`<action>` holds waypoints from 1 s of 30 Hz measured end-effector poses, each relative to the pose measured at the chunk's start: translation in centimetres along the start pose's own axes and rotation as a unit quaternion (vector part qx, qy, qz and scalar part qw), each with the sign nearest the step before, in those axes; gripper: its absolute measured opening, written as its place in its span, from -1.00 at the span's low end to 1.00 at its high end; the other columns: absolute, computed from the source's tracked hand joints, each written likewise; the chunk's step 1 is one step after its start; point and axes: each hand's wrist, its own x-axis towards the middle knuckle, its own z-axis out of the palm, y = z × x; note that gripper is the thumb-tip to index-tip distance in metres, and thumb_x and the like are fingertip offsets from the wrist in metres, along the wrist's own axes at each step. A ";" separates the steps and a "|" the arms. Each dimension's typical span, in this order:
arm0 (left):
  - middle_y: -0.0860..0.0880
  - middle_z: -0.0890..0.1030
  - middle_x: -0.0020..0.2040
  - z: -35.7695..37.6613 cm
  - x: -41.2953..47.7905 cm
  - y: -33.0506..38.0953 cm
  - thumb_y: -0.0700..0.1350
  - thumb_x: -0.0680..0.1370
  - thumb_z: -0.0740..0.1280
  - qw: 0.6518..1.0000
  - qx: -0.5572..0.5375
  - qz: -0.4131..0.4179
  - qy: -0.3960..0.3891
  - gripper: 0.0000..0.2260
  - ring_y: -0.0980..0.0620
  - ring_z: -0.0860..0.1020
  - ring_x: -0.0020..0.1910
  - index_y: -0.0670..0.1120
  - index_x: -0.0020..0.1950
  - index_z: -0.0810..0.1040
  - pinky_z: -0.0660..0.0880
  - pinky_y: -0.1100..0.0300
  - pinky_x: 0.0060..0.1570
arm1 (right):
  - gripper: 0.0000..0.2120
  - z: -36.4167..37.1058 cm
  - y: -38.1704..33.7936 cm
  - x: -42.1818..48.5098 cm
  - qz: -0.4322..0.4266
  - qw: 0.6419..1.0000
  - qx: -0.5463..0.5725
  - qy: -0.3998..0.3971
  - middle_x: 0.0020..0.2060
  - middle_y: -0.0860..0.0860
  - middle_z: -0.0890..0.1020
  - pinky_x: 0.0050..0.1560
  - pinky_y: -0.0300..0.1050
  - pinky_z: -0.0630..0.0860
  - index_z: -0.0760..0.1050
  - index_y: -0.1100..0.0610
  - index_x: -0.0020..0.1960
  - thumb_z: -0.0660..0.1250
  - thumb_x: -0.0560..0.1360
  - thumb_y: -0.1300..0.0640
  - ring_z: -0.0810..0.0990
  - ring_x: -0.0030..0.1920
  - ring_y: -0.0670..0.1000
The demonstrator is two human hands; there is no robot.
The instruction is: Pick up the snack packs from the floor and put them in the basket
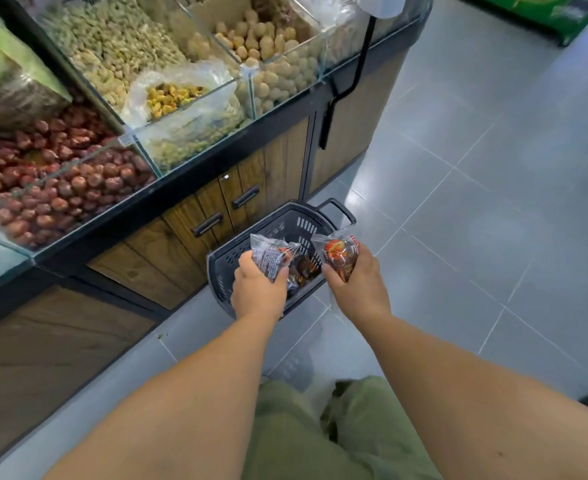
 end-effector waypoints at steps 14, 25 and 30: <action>-0.11 0.55 -0.01 8.9 11.2 7.8 -0.01 0.40 0.49 0.975 -0.088 -0.204 0.022 -0.49 -0.12 0.54 -0.10 -0.02 0.13 0.20 0.41 0.13 -0.15 | -0.31 -0.6 0.6 21.1 -0.048 0.983 -0.039 -0.175 0.20 0.02 0.41 0.25 0.11 0.47 0.20 0.00 0.43 0.35 0.43 -0.23 0.49 0.20 0.07; -0.06 0.51 0.04 14.1 17.3 4.8 -0.04 0.43 0.44 0.932 -0.144 -0.330 0.032 -0.52 -0.09 0.50 -0.03 -0.04 0.20 0.25 0.39 0.15 -0.10 | -0.25 6.6 2.9 29.2 -0.021 0.964 -0.040 -0.263 0.10 0.03 0.54 0.11 0.10 0.56 0.30 -0.01 0.35 0.31 0.28 -0.35 0.58 0.05 0.06; -0.07 0.51 -0.09 17.2 20.5 1.4 -0.04 0.39 0.48 0.921 -0.152 -0.358 0.019 -0.54 -0.05 0.51 -0.15 -0.03 0.05 0.23 0.34 0.16 -0.29 | -0.36 11.6 5.2 31.3 -0.004 0.962 -0.032 -0.271 0.06 0.06 0.54 0.09 0.09 0.56 0.31 0.03 0.32 0.41 0.34 -0.18 0.58 0.01 0.06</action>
